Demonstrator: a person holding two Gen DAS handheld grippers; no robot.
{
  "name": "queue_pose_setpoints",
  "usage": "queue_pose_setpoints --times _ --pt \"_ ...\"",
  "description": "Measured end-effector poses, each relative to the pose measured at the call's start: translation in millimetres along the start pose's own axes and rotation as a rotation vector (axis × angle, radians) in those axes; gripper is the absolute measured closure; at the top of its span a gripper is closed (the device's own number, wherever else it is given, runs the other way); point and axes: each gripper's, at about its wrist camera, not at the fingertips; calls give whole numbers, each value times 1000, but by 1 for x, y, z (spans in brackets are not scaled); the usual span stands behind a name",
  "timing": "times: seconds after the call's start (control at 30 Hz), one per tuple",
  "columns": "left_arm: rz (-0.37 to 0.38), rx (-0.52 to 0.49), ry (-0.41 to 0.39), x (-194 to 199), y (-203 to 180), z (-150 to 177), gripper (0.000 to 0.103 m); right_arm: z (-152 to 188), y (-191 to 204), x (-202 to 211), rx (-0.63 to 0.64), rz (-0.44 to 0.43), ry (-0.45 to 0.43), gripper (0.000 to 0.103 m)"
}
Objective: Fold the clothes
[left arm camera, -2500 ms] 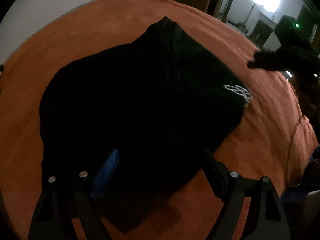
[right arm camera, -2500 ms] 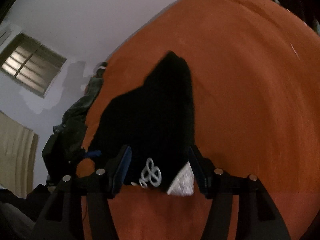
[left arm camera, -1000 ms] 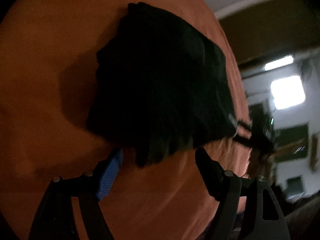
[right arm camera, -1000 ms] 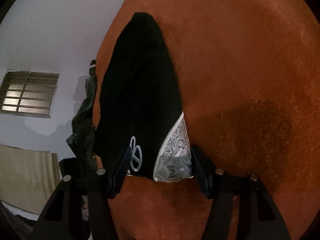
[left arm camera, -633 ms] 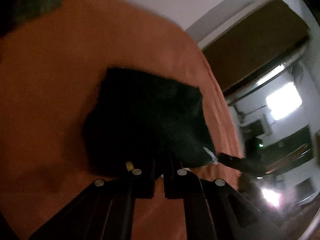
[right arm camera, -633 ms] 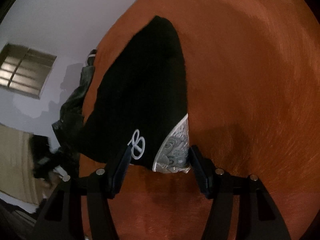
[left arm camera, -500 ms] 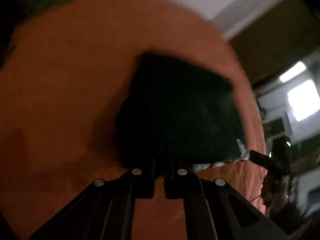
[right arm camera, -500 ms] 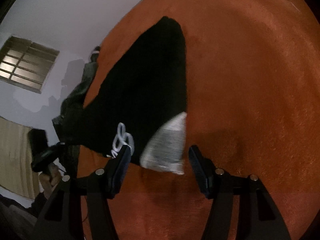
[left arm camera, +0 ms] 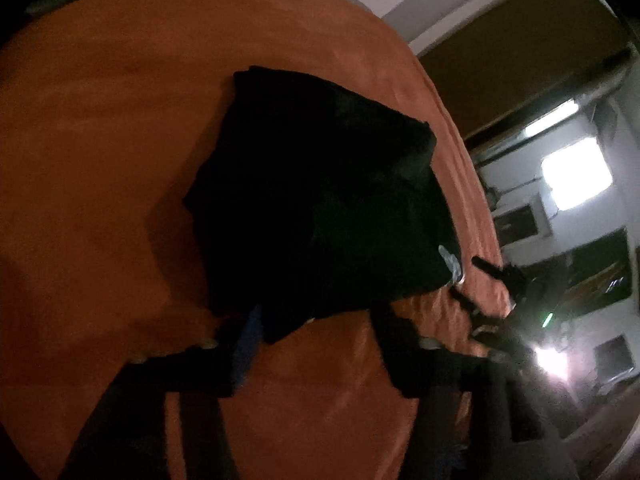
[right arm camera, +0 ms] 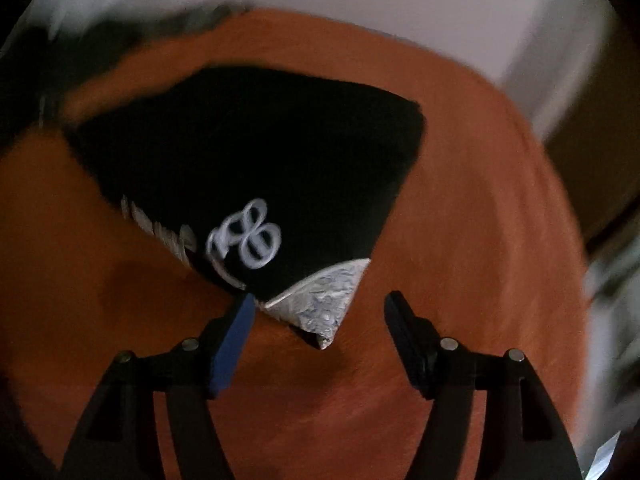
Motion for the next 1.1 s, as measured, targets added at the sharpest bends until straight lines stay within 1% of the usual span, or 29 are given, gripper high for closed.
queue_pose_setpoints --times 0.03,0.07,0.1,0.13,0.17,0.2,0.23,0.27,0.33,0.37,0.4,0.43,0.5,0.53,0.57,0.63,0.67,0.73,0.77,0.8,0.83,0.87,0.9,0.93,1.0,1.03,1.1 --pt "24 28 -8 -1 4 -4 30 1 8 -1 46 58 -14 37" --pt "47 54 -15 -3 6 -6 30 3 12 -1 72 108 -35 38" --pt "54 67 -23 -13 4 -5 31 3 14 -1 73 133 -56 46" --pt "40 76 -31 -19 3 -5 52 2 14 -2 59 142 -72 62" --pt "31 66 -40 -17 3 -2 75 2 13 -3 41 144 -71 73" --pt "20 54 -54 -14 2 0 96 1 12 -5 22 146 -58 87" --pt "-7 31 -99 -4 -9 2 97 0 11 -2 7 159 -63 88" --pt "-51 8 -175 14 -20 5 97 0 12 8 -2 174 -95 89" --pt "-149 -58 -250 33 -34 11 97 0 16 31 -1 208 -179 89" --pt "-200 -80 -248 30 -34 14 97 1 19 34 21 230 -197 89" --pt "-222 -72 -211 19 -28 16 97 3 22 29 44 239 -176 88" --pt "-223 -26 -150 3 -17 17 97 4 26 18 62 235 -133 88" --pt "-188 63 -94 -18 -4 21 97 11 24 2 62 187 -56 88" --pt "-186 55 -101 -19 -5 21 97 14 23 -3 58 174 -37 87" --pt "-193 26 -110 -18 -10 20 97 15 23 -3 59 180 -41 84" --pt "-195 -12 -121 -17 -19 17 97 13 28 -5 76 197 -45 60" --pt "-193 -17 -138 -7 -18 17 97 13 29 -5 88 210 -52 55" --pt "-163 -11 -219 18 -21 19 97 16 27 1 109 238 -92 54" --pt "-114 -28 -296 40 -24 24 97 15 27 9 108 246 -131 56" --pt "-101 -65 -357 60 -27 30 97 14 26 17 103 251 -167 62" --pt "-127 -103 -386 69 -30 33 97 13 26 23 97 254 -201 67" --pt "-167 -127 -379 69 -29 34 97 12 28 25 100 256 -217 67" --pt "-201 -109 -333 59 -18 34 97 13 30 20 116 255 -197 67" --pt "-229 -83 -288 49 -7 34 97 17 32 11 136 253 -159 71" --pt "-236 24 -202 27 21 38 97 22 34 -2 156 242 -105 77" --pt "-251 56 -174 22 31 41 97 24 35 -9 163 235 -82 77" --pt "-241 67 -176 29 36 42 97 26 37 -6 162 231 -81 77"
Point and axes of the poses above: each gripper's, at about its wrist camera, not at the fingertips, and x roughly against the way its jaws point, y to its left, z to its underside, and after that the axes turned 7 degrees about -x, right-handed
